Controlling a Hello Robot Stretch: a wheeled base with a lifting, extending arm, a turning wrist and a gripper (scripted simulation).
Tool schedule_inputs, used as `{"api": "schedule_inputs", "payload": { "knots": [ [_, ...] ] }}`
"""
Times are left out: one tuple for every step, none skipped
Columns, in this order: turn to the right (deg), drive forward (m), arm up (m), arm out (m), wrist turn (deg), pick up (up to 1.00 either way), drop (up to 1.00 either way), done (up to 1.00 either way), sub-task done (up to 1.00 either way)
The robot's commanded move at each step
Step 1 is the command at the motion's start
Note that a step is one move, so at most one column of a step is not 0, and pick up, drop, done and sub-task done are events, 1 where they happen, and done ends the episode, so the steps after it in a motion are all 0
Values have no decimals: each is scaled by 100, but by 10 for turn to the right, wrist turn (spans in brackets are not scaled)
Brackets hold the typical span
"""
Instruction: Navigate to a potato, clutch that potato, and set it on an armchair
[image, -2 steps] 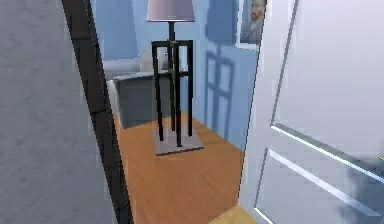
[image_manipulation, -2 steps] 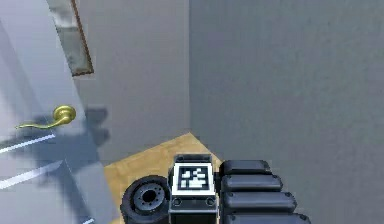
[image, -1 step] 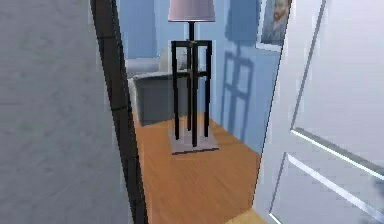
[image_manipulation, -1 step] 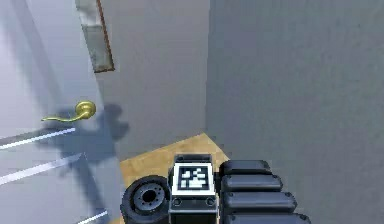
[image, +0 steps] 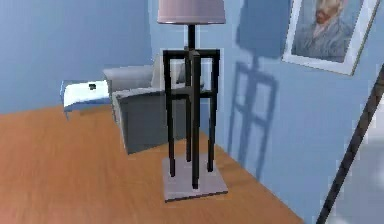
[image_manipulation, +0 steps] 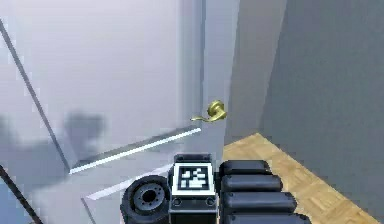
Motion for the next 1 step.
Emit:
{"api": "schedule_inputs", "payload": {
  "knots": [
    [0,55,0,0,0,0,0,0,0]
  ]
}}
